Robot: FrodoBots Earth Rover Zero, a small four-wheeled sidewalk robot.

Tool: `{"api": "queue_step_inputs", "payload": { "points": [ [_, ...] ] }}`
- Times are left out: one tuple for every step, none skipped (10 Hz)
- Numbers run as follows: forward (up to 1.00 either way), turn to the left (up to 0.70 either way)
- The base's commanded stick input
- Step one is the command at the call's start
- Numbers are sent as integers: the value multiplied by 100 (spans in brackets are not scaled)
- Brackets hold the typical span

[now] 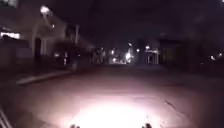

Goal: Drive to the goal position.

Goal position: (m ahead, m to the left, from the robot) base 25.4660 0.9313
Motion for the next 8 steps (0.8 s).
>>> {"api": "queue_step_inputs", "payload": {
  "points": [
    [70, 0],
    [70, 0],
    [70, 0],
    [70, 0],
    [70, 0],
    [70, 0],
    [70, 0],
    [70, 0]
  ]
}}
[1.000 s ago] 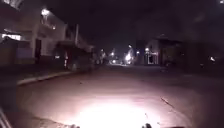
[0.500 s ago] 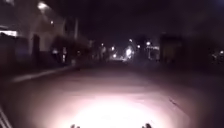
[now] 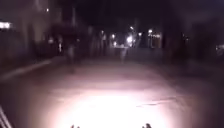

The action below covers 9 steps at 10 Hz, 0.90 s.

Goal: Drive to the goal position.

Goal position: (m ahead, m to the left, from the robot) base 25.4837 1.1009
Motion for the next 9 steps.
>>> {"api": "queue_step_inputs", "payload": {
  "points": [
    [70, 0],
    [70, 0],
    [70, 0],
    [70, 0],
    [70, 0],
    [70, 0],
    [70, 0],
    [70, 0],
    [70, 0]
  ]
}}
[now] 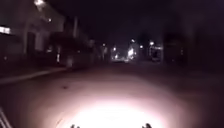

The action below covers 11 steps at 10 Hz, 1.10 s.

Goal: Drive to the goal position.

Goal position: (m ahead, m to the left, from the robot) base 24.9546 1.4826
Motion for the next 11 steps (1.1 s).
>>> {"api": "queue_step_inputs", "payload": {
  "points": [
    [70, 0],
    [70, 0],
    [70, 0],
    [70, 0],
    [70, 0],
    [70, 0],
    [70, 0],
    [70, 0],
    [70, 0],
    [70, 0],
    [70, 0]
  ]
}}
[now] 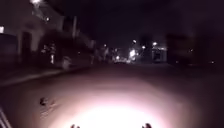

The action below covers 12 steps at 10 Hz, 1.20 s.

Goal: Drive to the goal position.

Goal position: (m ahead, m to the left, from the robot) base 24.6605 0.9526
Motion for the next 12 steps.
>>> {"api": "queue_step_inputs", "payload": {
  "points": [
    [70, 0],
    [70, 0],
    [70, 0],
    [70, 0],
    [70, 0],
    [70, 0],
    [70, 0],
    [70, 0],
    [70, 0],
    [70, 0],
    [70, 0],
    [70, 0]
  ]
}}
